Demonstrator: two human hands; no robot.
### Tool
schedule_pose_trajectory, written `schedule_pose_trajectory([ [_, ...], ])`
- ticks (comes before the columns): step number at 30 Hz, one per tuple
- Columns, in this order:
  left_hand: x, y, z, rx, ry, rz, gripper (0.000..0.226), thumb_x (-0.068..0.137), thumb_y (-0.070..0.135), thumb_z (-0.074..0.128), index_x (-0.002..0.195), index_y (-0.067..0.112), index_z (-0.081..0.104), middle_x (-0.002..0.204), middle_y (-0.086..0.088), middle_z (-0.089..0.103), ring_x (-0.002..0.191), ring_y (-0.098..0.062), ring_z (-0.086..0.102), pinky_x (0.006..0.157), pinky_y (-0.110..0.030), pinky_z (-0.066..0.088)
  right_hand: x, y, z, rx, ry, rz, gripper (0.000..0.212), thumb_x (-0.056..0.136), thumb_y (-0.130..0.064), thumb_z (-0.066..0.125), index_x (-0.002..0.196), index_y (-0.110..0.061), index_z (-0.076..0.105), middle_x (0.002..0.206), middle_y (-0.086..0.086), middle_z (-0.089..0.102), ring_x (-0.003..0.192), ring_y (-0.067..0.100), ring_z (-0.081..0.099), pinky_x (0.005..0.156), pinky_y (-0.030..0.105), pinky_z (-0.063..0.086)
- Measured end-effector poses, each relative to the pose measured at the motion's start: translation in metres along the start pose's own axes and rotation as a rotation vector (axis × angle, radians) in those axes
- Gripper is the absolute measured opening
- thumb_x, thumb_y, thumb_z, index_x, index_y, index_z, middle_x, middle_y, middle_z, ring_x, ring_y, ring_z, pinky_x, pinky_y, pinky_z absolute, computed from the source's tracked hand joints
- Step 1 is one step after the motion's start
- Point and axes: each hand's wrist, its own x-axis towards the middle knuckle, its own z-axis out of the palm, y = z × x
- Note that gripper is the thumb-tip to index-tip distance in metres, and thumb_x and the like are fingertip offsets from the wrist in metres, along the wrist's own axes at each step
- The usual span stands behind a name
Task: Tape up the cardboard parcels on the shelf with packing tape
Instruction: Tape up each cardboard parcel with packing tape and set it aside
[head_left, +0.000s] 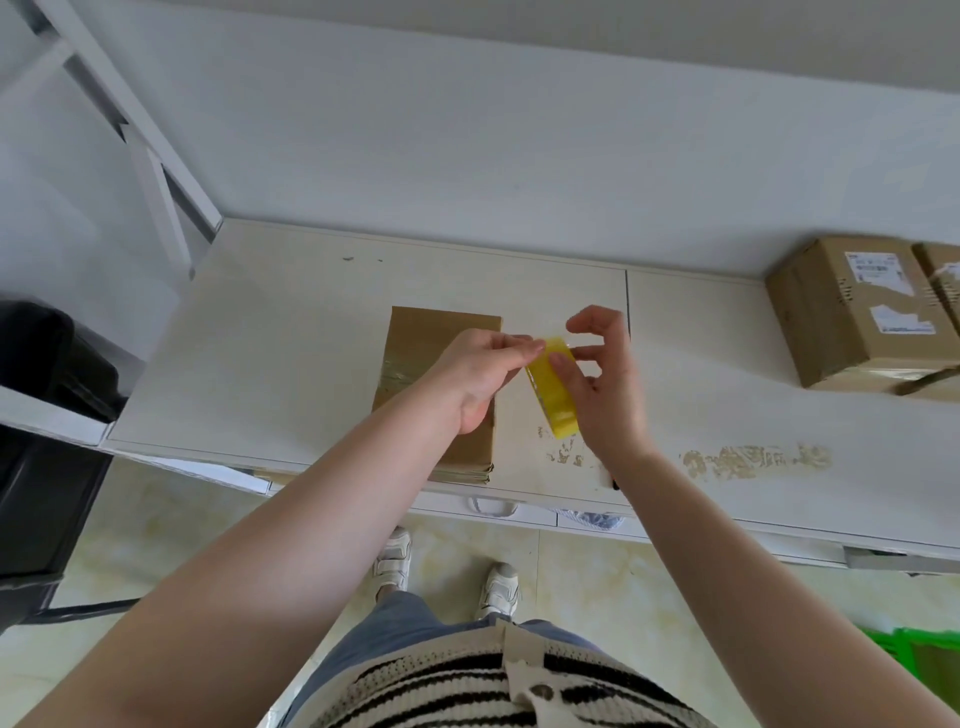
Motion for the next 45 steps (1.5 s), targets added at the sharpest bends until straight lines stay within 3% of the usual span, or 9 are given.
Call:
schedule_pose_trajectory([
  [6, 0.000, -0.003, -0.004, 0.200, 0.037, 0.090, 0.018, 0.090, 0.019, 0.070, 0.099, 0.003, 0.068, 0.124, -0.006, 0.065, 0.117, -0.020, 0.058, 0.107, -0.034, 0.040, -0.001, 0.004, 0.003, -0.122, -0.016, -0.064, 0.010, 0.096, -0.016, 0.062, 0.102, -0.024, 0.061, 0.115, -0.010, 0.049, 0.095, 0.006, 0.060, 0.070, 0.021, 0.051],
  [16, 0.007, -0.017, -0.002, 0.642, 0.198, 0.448, 0.016, 0.097, 0.031, 0.061, 0.096, 0.016, 0.059, 0.093, 0.008, 0.057, 0.072, 0.003, 0.052, 0.061, -0.003, 0.036, 0.008, -0.009, 0.012, 0.084, 0.040, 0.274, 0.012, 0.092, -0.014, 0.066, 0.081, -0.018, 0.064, 0.112, -0.007, 0.056, 0.080, 0.002, 0.055, 0.071, 0.018, 0.041],
  [21, 0.012, -0.007, -0.007, 0.527, 0.103, 0.387, 0.051, 0.095, 0.041, 0.060, 0.133, 0.028, 0.030, 0.133, -0.011, 0.052, 0.096, -0.020, 0.067, 0.092, -0.031, 0.052, 0.013, -0.005, 0.006, 0.195, 0.080, 0.427, 0.013, 0.091, -0.017, 0.068, 0.079, -0.021, 0.065, 0.113, -0.007, 0.063, 0.083, 0.011, 0.058, 0.077, 0.029, 0.046],
  [25, 0.009, 0.002, -0.004, 0.727, -0.044, 0.533, 0.017, 0.095, 0.032, 0.063, 0.106, 0.021, 0.057, 0.119, 0.004, 0.051, 0.101, -0.004, 0.057, 0.082, -0.017, 0.044, 0.015, -0.005, 0.002, 0.179, 0.060, 0.434, 0.007, 0.092, -0.016, 0.067, 0.085, -0.017, 0.068, 0.105, -0.004, 0.068, 0.087, 0.019, 0.063, 0.079, 0.037, 0.050],
  [28, 0.013, -0.003, -0.002, 0.591, -0.012, 0.439, 0.015, 0.092, 0.028, 0.068, 0.088, 0.016, 0.061, 0.097, 0.006, 0.059, 0.075, 0.009, 0.061, 0.071, -0.010, 0.044, 0.018, -0.008, 0.000, 0.189, 0.068, 0.435, 0.002, 0.091, -0.015, 0.068, 0.089, -0.015, 0.069, 0.106, -0.004, 0.067, 0.092, 0.023, 0.064, 0.082, 0.039, 0.052],
  [32, 0.021, -0.010, -0.004, 0.430, -0.030, 0.274, 0.012, 0.090, 0.029, 0.070, 0.083, 0.019, 0.065, 0.120, 0.004, 0.062, 0.110, -0.017, 0.062, 0.101, -0.038, 0.046, 0.017, -0.006, -0.005, 0.135, -0.002, 0.406, 0.003, 0.091, -0.015, 0.068, 0.090, -0.015, 0.071, 0.113, -0.003, 0.066, 0.093, 0.022, 0.063, 0.085, 0.043, 0.053],
  [35, 0.023, -0.012, 0.001, 0.294, -0.004, 0.187, 0.010, 0.093, 0.026, 0.067, 0.088, 0.017, 0.067, 0.117, -0.001, 0.065, 0.117, -0.020, 0.059, 0.106, -0.037, 0.041, 0.016, -0.006, -0.006, 0.158, 0.026, 0.363, 0.013, 0.095, -0.018, 0.062, 0.098, -0.027, 0.071, 0.106, -0.001, 0.067, 0.088, 0.019, 0.063, 0.078, 0.040, 0.055],
  [40, 0.018, -0.007, -0.001, -0.221, 0.017, 0.056, 0.016, 0.099, 0.016, 0.057, 0.089, 0.006, 0.065, 0.086, -0.007, 0.068, 0.070, -0.010, 0.067, 0.067, -0.019, 0.055, 0.020, 0.005, -0.025, 0.164, 0.032, 0.515, 0.027, 0.100, -0.026, 0.053, 0.123, -0.020, 0.065, 0.108, -0.004, 0.067, 0.089, 0.005, 0.062, 0.077, 0.021, 0.049],
  [45, 0.015, 0.000, 0.003, -0.383, -0.003, -0.011, 0.021, 0.094, 0.025, 0.064, 0.102, 0.006, 0.063, 0.093, -0.011, 0.068, 0.081, -0.021, 0.066, 0.065, -0.029, 0.056, 0.015, 0.011, -0.026, 0.474, -0.139, 0.824, 0.024, 0.101, -0.033, 0.051, 0.109, -0.017, 0.067, 0.091, 0.002, 0.074, 0.081, 0.016, 0.069, 0.074, 0.033, 0.057],
])
